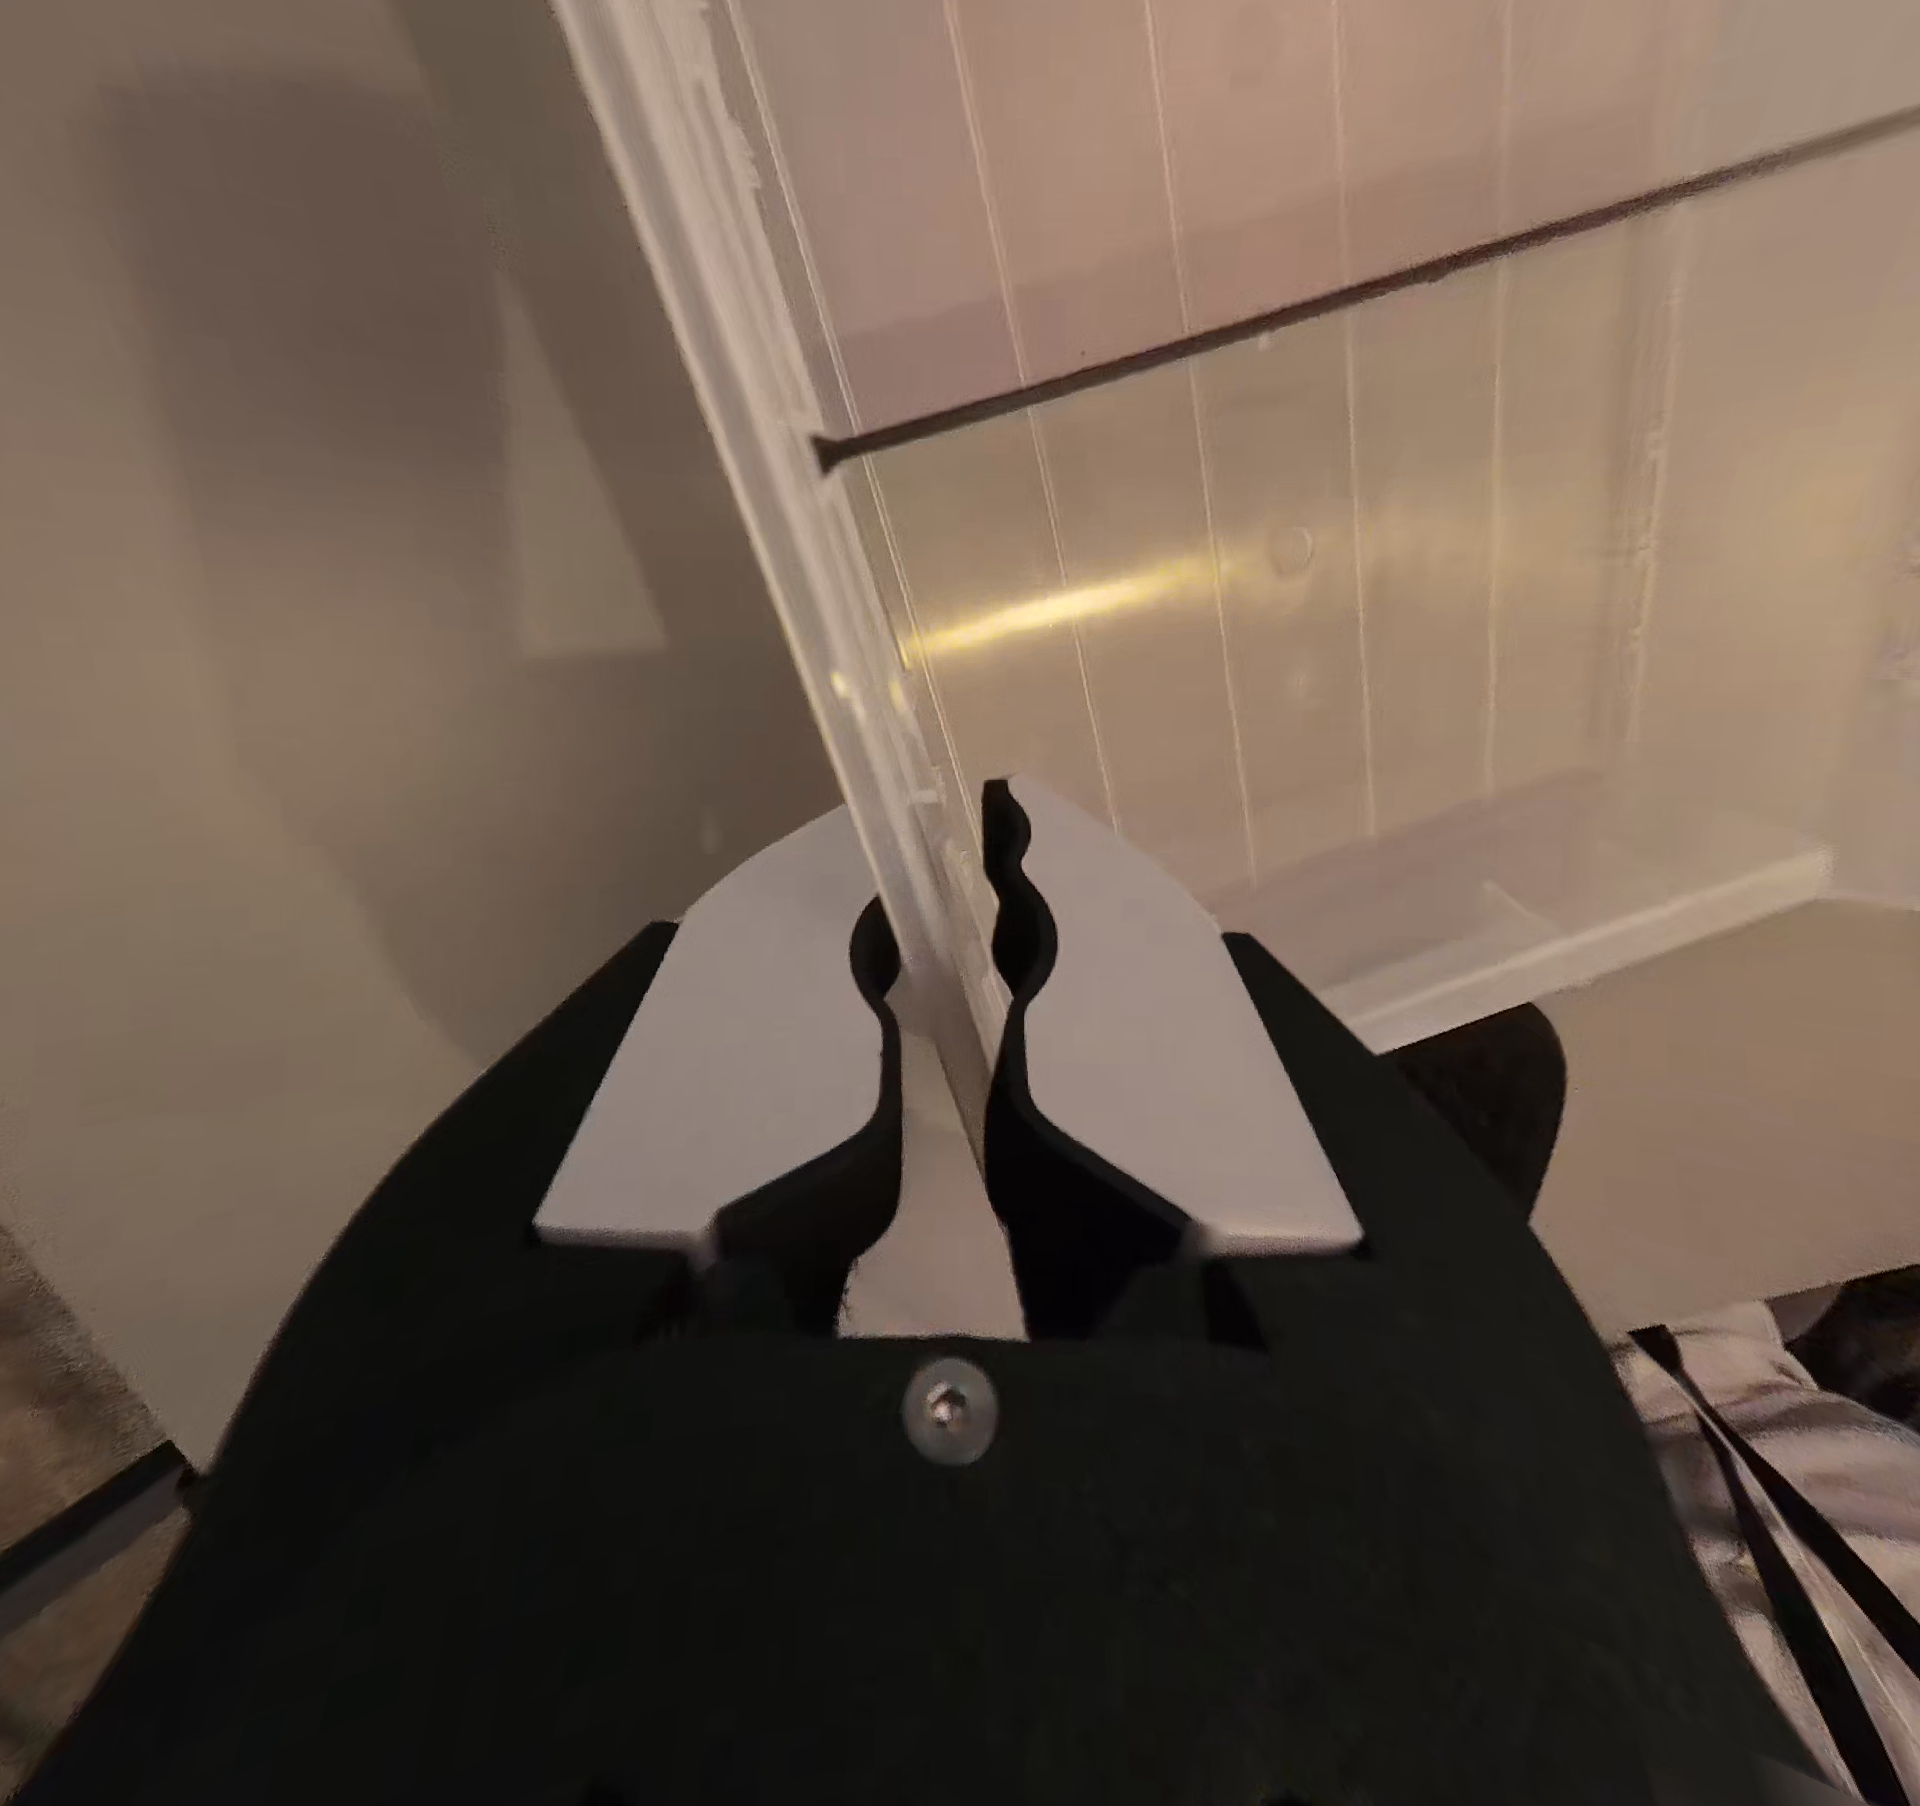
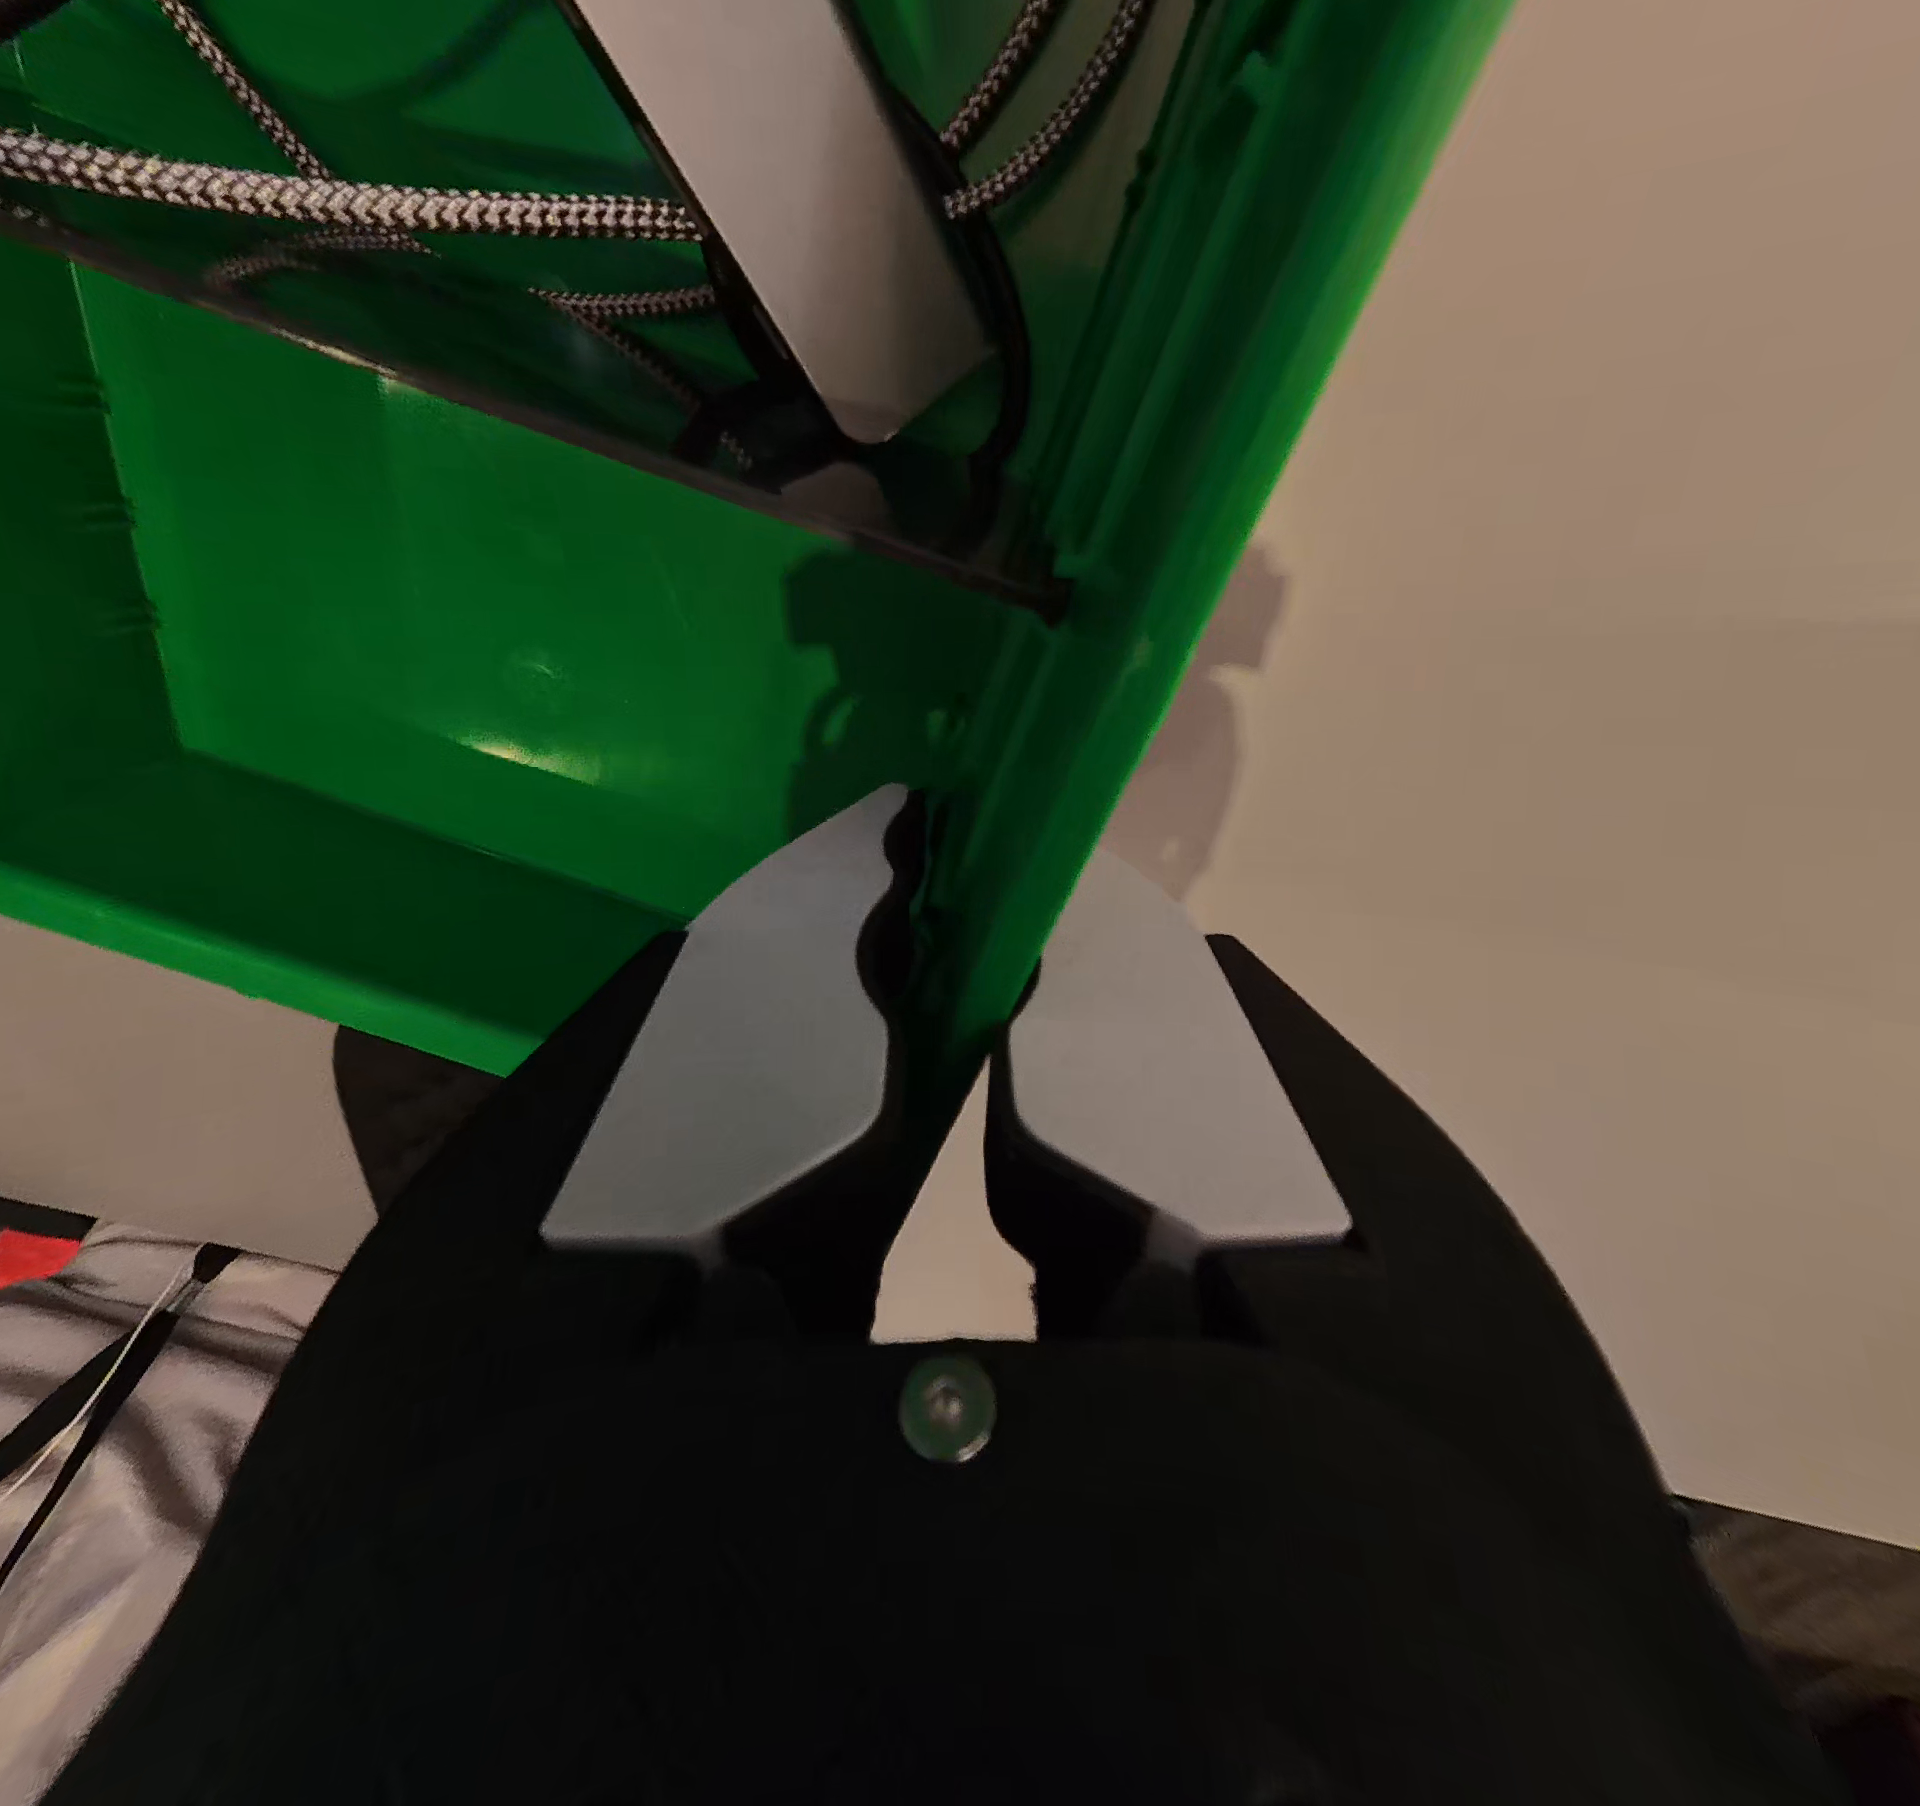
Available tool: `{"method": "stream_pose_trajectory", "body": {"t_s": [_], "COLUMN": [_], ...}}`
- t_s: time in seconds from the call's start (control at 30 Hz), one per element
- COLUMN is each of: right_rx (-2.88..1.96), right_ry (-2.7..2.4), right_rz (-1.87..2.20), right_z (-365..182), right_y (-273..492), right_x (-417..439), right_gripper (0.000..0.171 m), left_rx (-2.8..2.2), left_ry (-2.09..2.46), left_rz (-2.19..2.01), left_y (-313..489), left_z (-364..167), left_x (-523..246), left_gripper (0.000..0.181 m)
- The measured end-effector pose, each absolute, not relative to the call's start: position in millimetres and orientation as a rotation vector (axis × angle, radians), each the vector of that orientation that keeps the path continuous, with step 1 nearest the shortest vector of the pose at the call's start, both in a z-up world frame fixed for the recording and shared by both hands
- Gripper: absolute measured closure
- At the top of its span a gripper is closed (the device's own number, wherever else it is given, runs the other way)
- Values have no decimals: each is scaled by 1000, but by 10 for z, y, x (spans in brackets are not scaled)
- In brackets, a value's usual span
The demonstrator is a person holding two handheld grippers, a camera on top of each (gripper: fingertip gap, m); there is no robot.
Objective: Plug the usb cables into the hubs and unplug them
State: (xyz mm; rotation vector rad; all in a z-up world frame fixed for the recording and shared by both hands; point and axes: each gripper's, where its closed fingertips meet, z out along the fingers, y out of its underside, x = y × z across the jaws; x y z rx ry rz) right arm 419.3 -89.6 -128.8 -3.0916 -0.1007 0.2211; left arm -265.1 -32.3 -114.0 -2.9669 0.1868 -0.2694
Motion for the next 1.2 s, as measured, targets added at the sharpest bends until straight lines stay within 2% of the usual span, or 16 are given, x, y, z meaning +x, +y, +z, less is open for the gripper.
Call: {"method": "stream_pose_trajectory", "body": {"t_s": [0.1,0.43,0.73,0.83,0.93,1.0,1.1,1.13,1.2], "right_rx": [-3100,-3119,-3123,-3062,-2833,-2598,-2222,-2134,-2065], "right_ry": [-149,-334,-494,-401,-307,-392,-611,-691,-865], "right_rz": [221,164,54,-8,-156,-91,166,270,467], "right_z": [-1287,-1285,-1275,-1093,-598,-183,344,401,289], "right_y": [-856,-735,-694,-634,-448,-315,-278,-346,-525], "right_x": [4072,3679,3430,3439,3405,3031,2070,1719,1068], "right_gripper": [160,157,142,142,140,139,122,115,113], "left_rx": [-3023,-3091,-3104,-3091,-3014,-2932,-2771,-2717,-2601], "left_ry": [296,600,815,828,762,739,698,681,653], "left_rz": [-124,135,170,52,18,-4,-10,-1,10], "left_y": [-284,-337,-531,-566,-533,-523,-471,-445,-397], "left_z": [-1159,-1184,-1180,-1127,-926,-743,-427,-318,-99], "left_x": [-2448,-1723,-1452,-1402,-1441,-1453,-1452,-1452,-1423], "left_gripper": [169,152,143,145,146,146,146,146,146]}}
